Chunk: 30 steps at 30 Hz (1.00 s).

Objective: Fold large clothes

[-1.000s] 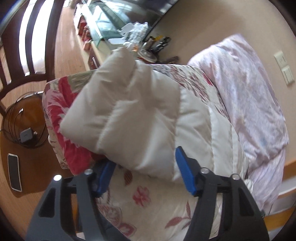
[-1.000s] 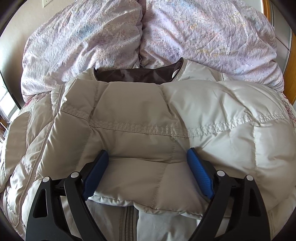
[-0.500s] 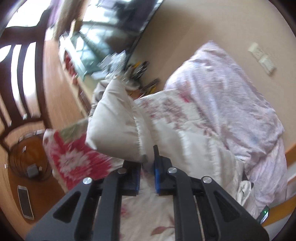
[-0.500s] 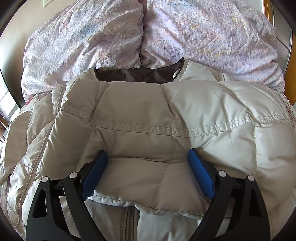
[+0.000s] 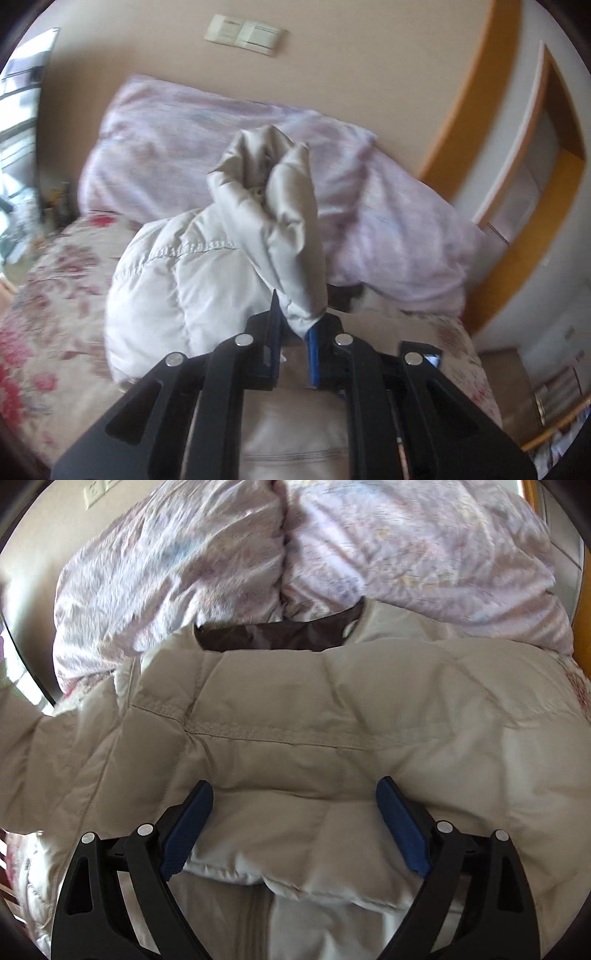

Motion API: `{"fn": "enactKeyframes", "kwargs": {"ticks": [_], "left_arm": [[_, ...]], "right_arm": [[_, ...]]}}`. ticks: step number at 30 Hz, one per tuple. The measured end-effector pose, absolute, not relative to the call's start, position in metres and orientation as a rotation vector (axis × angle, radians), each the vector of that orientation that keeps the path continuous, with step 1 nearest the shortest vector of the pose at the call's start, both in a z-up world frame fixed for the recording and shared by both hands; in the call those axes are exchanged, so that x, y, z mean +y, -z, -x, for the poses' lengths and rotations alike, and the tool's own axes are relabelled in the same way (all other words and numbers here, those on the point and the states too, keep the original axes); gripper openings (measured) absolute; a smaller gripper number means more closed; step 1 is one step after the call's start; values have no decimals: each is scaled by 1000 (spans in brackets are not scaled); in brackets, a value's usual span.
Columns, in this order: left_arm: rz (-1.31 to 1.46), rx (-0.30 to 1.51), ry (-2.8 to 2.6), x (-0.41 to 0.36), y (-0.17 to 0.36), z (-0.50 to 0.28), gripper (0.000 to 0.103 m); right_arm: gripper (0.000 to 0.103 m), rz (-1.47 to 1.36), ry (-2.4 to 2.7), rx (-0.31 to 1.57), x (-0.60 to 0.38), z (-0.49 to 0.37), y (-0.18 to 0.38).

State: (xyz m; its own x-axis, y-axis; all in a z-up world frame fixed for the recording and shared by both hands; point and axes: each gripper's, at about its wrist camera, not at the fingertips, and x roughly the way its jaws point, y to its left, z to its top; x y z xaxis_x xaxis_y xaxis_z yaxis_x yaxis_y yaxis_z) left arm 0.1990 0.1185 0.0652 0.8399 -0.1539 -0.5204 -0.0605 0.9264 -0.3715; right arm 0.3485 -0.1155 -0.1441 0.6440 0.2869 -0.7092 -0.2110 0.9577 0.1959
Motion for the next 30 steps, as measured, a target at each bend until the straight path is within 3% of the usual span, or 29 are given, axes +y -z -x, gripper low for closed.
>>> {"fn": "enactKeyframes", "kwargs": {"ticks": [10, 14, 18, 20, 25, 30], "left_arm": [[275, 772, 294, -37, 17, -266, 13], [264, 890, 314, -60, 56, -282, 43], [270, 876, 372, -57, 50, -266, 74], [254, 807, 348, -40, 33, -254, 82], [195, 731, 155, 24, 14, -247, 84], [170, 756, -46, 76, 29, -251, 84]], "right_arm": [[92, -193, -28, 662, -241, -315, 91], [91, -229, 16, 663, -276, -314, 88], [78, -236, -52, 634, -276, -308, 75], [70, -243, -142, 622, -265, -304, 69], [44, -181, -348, 622, -212, -304, 57], [34, -57, -423, 619, -163, -306, 60]]}}
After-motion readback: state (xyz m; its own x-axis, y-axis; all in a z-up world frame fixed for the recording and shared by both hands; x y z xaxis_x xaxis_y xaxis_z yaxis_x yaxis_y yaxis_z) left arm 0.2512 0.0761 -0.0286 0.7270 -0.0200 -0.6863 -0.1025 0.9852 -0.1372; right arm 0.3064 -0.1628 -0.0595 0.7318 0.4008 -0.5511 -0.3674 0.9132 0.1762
